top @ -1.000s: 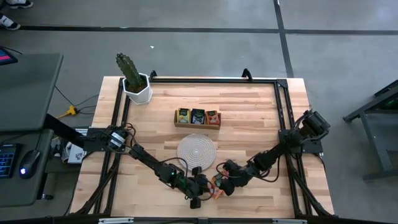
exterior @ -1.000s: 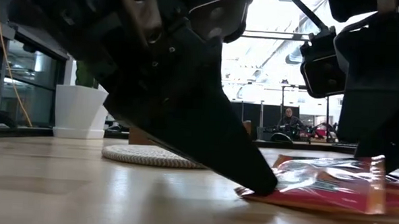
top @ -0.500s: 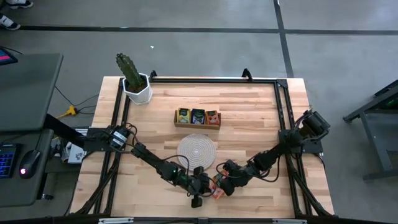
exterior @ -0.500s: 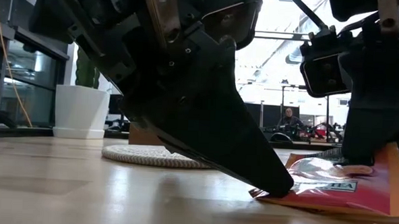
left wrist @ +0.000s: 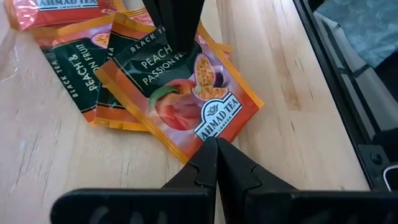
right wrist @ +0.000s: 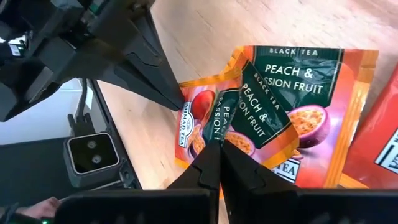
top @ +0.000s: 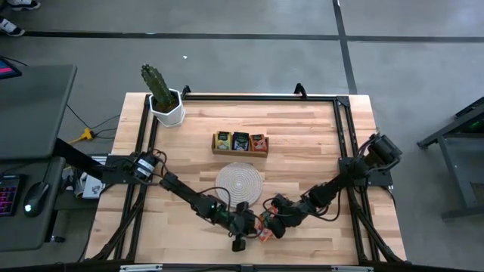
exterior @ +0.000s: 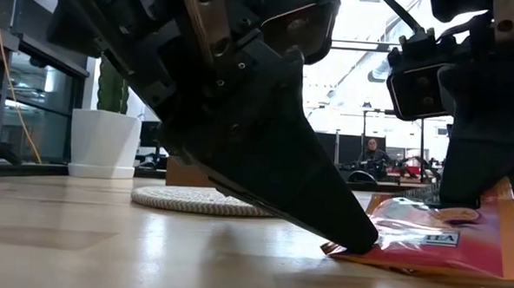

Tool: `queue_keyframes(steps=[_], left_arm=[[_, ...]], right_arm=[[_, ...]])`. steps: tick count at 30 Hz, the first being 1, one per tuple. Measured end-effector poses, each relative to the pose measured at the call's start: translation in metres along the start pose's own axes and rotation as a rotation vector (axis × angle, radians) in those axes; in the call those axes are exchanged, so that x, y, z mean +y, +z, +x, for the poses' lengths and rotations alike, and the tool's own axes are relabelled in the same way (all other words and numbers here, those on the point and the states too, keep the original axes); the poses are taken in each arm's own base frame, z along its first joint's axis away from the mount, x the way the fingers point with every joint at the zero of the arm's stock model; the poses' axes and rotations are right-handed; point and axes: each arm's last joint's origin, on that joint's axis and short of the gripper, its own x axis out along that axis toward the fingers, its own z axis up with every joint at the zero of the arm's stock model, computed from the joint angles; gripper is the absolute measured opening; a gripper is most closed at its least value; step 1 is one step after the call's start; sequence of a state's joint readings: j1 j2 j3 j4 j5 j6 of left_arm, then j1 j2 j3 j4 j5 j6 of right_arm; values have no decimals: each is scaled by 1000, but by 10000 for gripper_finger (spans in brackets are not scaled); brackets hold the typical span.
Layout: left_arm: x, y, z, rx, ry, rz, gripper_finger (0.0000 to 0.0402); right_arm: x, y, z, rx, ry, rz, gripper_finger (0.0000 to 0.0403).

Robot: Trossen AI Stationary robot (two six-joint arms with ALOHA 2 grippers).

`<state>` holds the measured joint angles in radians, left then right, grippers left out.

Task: Pick & Place Tea
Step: Put the orange tea bag into the right section of the wooden organizer

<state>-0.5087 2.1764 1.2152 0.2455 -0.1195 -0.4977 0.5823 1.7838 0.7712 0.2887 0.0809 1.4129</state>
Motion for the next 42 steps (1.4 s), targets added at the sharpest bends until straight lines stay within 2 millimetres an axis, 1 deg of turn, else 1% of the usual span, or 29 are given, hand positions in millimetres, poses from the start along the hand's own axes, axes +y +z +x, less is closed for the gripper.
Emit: queue_keyframes(steps=[5,10,14,17,19,23,27,30,32,35,40,42], left_arm=[[-2,5,-5,0,-22,24,1],[-3,11,-16,28,-24,72,1],[-3,14,-30,88,3,103,1],[-2,16,-35,109,13,137,4],[0,17,-42,151,38,142,15],[2,21,-65,233,105,150,56],[-1,32,-95,236,168,198,100],[-1,40,-113,219,205,247,124],[-1,43,-122,221,223,280,135],[2,48,-133,211,255,294,140],[14,50,-139,260,304,272,140],[19,57,-141,229,307,251,140]], right_arm=[[1,1,-1,-14,1,-7,1],[2,1,-2,-25,5,-14,0],[2,1,-3,-17,2,-19,0],[2,1,-3,-23,1,-28,0],[3,2,-4,-28,10,-41,0],[12,5,-14,-76,44,-68,0],[25,13,-35,-141,77,-117,0],[32,24,-57,-199,76,-164,0],[39,34,-76,-240,51,-208,0],[57,56,-109,-300,20,-291,0],[84,98,-168,-340,-106,-464,0],[92,115,-191,-328,-163,-538,0]])
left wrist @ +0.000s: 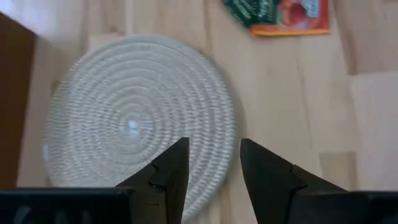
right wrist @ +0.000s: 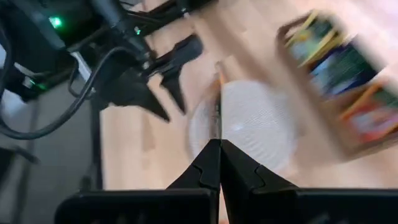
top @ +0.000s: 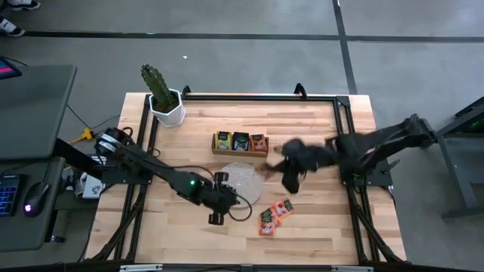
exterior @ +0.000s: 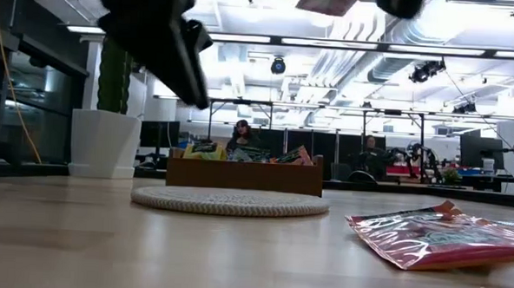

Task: Pick & Place Tea
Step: Put the orange tea bag into the right section of the wooden organizer

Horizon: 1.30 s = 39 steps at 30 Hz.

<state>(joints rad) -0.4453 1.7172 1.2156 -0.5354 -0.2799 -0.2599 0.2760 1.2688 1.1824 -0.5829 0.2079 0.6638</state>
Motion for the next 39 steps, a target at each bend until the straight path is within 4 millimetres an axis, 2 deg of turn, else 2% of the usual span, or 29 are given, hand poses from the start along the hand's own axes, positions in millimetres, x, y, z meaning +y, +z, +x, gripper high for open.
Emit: queue_keyframes(steps=[6,12,16,20,26,33,39], left_arm=[[33,11,-10,-46,28,-70,140],[71,19,-39,-134,71,-170,140],[93,8,-60,-198,86,-236,140],[107,-18,-76,-256,86,-292,140],[113,-47,-93,-494,55,-327,140],[110,-78,-88,-763,-41,-295,140],[107,-101,-76,-955,-120,-316,140]], right_arm=[[-36,51,-34,75,-69,-208,0],[-86,71,-44,157,-89,-340,0],[-113,80,-39,176,-84,-397,0],[-136,86,-18,243,-74,-431,0],[-162,82,35,397,-48,-433,0],[-181,74,87,523,-49,-411,0],[-180,89,103,486,-55,-422,0]])
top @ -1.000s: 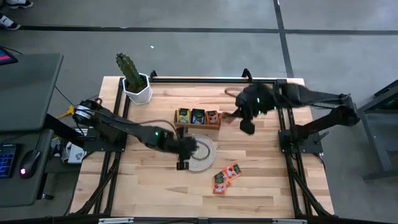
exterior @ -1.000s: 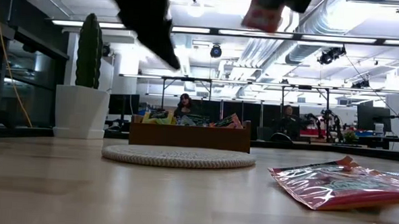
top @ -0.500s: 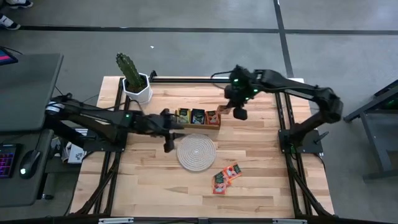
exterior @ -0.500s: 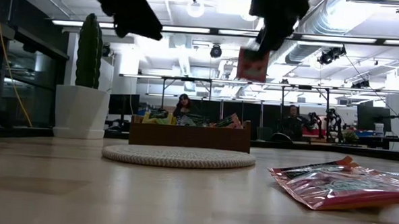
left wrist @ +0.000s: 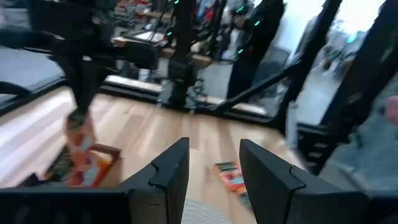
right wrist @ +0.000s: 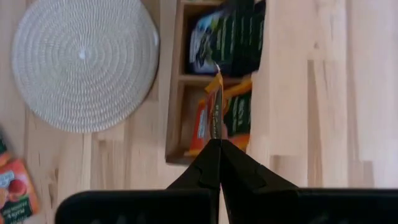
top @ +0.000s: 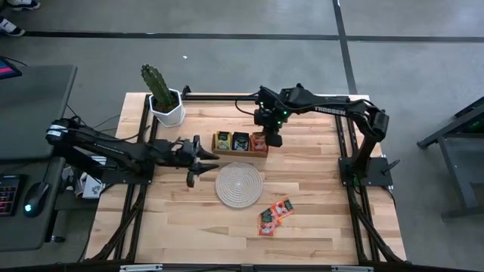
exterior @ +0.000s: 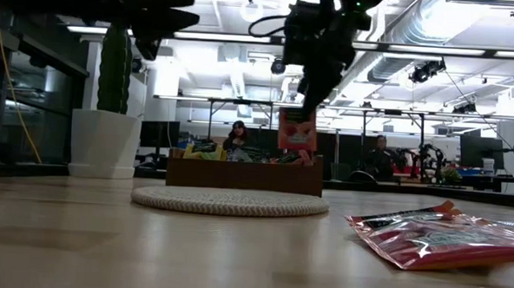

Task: Pick & Place Tea
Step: Put the orange tea bag into the right section of the wooden organizer

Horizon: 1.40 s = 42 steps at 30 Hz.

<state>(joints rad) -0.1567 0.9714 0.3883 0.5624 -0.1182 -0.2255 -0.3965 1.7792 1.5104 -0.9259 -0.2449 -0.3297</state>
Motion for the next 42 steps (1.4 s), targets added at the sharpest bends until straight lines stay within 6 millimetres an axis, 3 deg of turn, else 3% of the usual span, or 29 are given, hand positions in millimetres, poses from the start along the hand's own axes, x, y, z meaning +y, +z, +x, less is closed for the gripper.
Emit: queue_keyframes(steps=[6,23,35,42], left_arm=[[0,-6,-4,-40,-60,-23,140],[0,-6,-4,-38,-76,-12,140],[-1,-7,-4,-33,-94,-19,140],[-1,-7,-4,-33,-94,-19,140]], right_arm=[[-2,8,-3,-44,-2,28,0],[-3,-11,29,-42,32,139,0],[-2,-23,43,-16,35,147,0],[-5,-19,44,-65,15,159,0]])
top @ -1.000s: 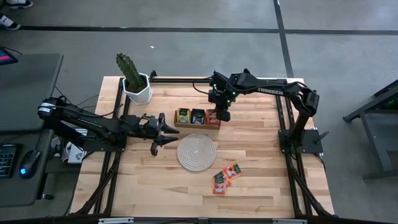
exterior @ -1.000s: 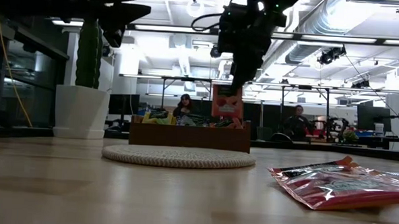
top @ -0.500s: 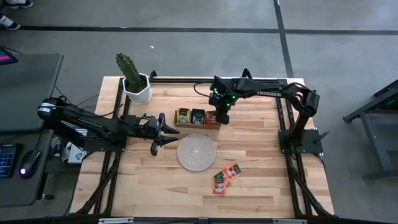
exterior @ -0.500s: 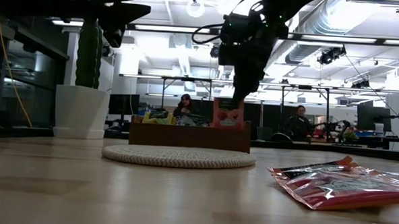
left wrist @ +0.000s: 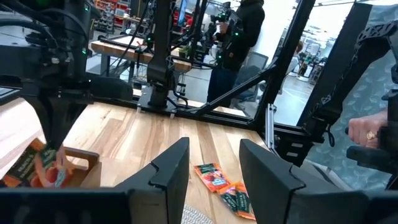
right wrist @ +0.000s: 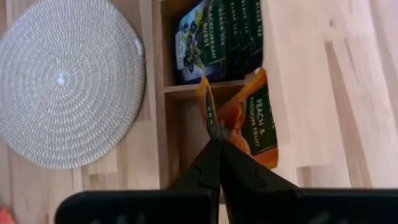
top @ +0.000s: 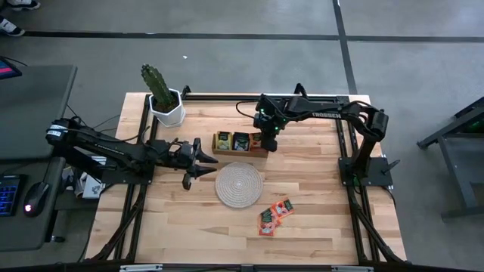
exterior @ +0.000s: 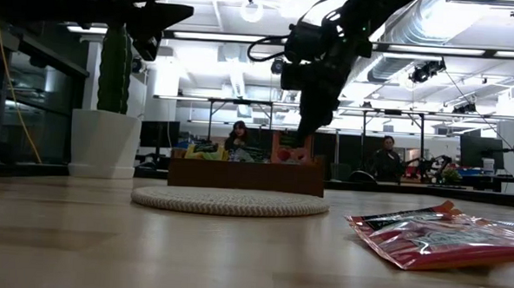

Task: Pick & Place Tea
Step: Put the orange tea bag into the right section of the wooden organizer

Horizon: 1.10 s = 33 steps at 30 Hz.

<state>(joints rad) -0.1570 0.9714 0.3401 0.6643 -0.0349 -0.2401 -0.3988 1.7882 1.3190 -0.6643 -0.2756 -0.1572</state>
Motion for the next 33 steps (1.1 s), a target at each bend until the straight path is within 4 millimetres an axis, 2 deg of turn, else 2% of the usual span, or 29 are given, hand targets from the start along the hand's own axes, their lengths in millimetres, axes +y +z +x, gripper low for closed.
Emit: queue_keyframes(steps=[14,24,33], left_arm=[[0,0,0,-4,-1,-1,140],[-1,3,0,-35,-8,4,140],[-1,3,0,-36,-8,6,140]], right_arm=[[0,0,0,-4,14,4,0],[-6,-5,25,72,28,48,0],[-7,1,22,48,17,43,16]])
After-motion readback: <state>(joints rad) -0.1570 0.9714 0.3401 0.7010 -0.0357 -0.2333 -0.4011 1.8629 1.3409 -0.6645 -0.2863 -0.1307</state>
